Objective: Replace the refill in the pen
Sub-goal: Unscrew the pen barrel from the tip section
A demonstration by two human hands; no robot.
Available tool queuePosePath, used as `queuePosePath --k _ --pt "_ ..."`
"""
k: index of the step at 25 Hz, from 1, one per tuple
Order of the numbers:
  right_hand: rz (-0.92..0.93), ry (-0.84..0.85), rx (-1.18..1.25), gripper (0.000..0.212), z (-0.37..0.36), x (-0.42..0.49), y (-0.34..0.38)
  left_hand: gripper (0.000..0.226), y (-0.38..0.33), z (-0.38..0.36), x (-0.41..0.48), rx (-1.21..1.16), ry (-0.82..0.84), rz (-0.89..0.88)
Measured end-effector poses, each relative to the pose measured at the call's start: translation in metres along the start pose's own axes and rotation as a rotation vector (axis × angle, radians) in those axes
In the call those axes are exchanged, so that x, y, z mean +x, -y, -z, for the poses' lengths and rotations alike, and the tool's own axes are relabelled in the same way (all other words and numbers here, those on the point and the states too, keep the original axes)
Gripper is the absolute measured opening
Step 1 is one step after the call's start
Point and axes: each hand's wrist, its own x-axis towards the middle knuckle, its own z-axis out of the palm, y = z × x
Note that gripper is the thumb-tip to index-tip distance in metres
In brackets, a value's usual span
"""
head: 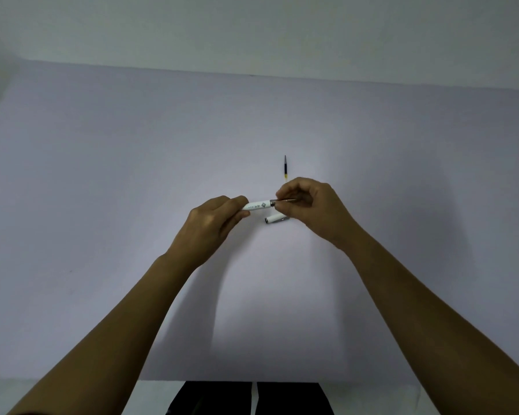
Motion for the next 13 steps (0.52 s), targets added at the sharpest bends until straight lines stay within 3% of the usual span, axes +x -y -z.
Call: queuePosePath --k 4,8,13 --pt "-0.174 -0.05 0.023 0.022 0.0001 -0.0001 -0.0008 0.017 0.0002 -0.0012 0.0011 0.0 -0.004 0.003" --pt "-0.107 -0.015 -0.053 0.003 -0.0007 -0.0035 0.0008 0.019 -0.0006 -0.0015 -0.0013 0.009 0.01 -0.013" --pt "-0.128 -0.073 0.007 0.008 0.0018 -0.0042 0.0022 0.022 -0.0021 -0.0001 -0.0001 -0.007 -0.017 0.002"
